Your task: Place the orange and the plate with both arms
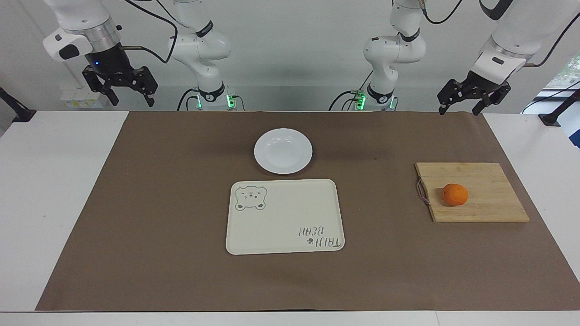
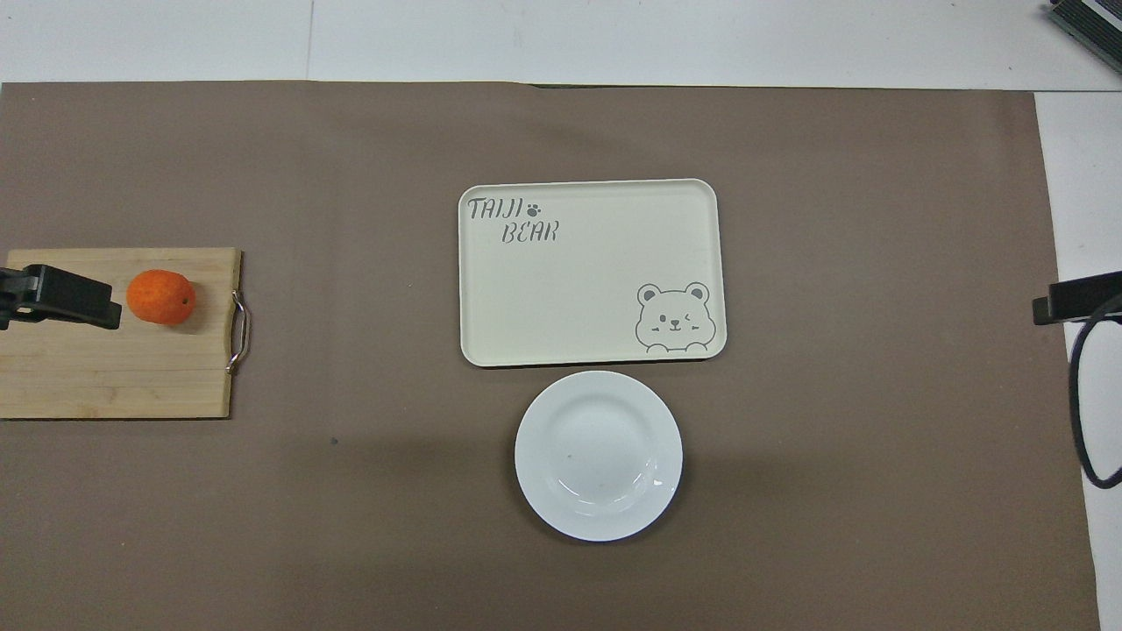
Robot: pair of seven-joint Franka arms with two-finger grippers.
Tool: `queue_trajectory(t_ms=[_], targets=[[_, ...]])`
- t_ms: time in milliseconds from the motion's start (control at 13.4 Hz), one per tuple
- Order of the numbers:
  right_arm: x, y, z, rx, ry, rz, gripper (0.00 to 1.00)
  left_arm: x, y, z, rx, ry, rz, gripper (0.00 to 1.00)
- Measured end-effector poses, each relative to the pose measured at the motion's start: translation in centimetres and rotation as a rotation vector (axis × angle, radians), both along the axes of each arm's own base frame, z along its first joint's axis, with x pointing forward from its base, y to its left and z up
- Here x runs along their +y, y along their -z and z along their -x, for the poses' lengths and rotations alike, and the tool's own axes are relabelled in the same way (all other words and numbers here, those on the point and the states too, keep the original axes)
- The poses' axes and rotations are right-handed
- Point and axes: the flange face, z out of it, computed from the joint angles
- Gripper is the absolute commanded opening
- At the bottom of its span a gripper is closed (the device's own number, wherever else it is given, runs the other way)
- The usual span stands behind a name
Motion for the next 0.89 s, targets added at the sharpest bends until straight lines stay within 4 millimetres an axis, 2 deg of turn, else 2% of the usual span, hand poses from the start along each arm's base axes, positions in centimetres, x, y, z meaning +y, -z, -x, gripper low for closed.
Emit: queue_trajectory(t_ms=[893], targets=[[-0.05,0.01,0.01,0.001,0.001,0.0,1.0,0.04,-0.36,0.14,-0.011,0.004,0.001,1.0]])
